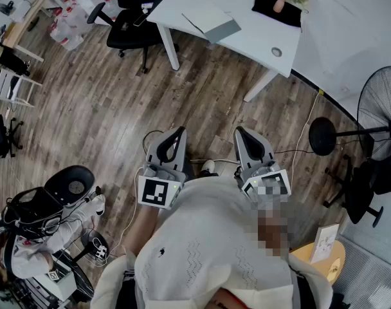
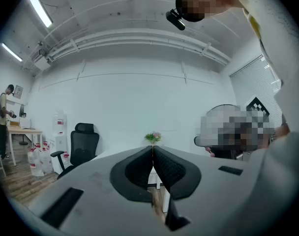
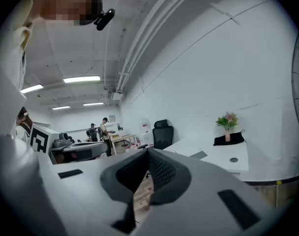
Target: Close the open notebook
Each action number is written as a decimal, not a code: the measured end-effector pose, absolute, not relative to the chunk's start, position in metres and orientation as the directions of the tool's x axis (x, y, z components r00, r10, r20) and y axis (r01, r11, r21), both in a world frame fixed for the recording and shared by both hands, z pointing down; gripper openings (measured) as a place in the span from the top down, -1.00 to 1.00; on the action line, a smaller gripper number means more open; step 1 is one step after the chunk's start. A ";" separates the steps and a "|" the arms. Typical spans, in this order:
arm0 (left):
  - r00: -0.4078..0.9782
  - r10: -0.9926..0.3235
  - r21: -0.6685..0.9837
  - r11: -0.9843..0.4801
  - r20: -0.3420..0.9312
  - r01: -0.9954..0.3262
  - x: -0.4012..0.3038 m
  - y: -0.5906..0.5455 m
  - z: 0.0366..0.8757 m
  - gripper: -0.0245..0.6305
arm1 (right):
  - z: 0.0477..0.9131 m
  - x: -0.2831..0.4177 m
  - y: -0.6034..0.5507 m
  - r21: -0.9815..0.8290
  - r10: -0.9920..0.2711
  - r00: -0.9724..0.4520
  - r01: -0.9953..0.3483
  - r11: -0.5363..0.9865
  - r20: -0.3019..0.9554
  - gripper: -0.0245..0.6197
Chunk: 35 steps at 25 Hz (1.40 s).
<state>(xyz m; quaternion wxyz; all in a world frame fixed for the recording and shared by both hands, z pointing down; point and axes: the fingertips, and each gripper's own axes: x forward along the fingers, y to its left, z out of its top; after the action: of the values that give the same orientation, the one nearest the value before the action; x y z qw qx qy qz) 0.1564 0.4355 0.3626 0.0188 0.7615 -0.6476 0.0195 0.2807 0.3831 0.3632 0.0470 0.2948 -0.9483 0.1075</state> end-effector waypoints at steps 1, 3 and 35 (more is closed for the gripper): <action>0.162 -0.986 0.003 -0.162 0.051 -0.987 0.157 0.437 0.362 0.89 | 0.364 0.281 0.385 -0.178 -0.551 -0.820 -0.572 0.801 0.155 0.92; 0.165 -0.985 -0.003 -0.165 0.043 -0.986 0.158 0.439 0.362 0.89 | 0.365 0.282 0.389 -0.181 -0.554 -0.818 -0.575 0.798 0.158 0.92; 0.149 -0.988 0.080 -0.145 0.047 -0.986 0.124 0.419 0.372 0.89 | 0.379 0.254 0.372 -0.160 -0.579 -0.786 -0.613 0.774 0.215 0.92</action>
<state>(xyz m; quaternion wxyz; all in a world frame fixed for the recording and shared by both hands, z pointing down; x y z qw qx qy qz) 0.1237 0.4194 0.3724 0.0458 0.7564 -0.6524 -0.0082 0.2539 0.3718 0.3791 0.0768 0.3176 -0.9385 0.1111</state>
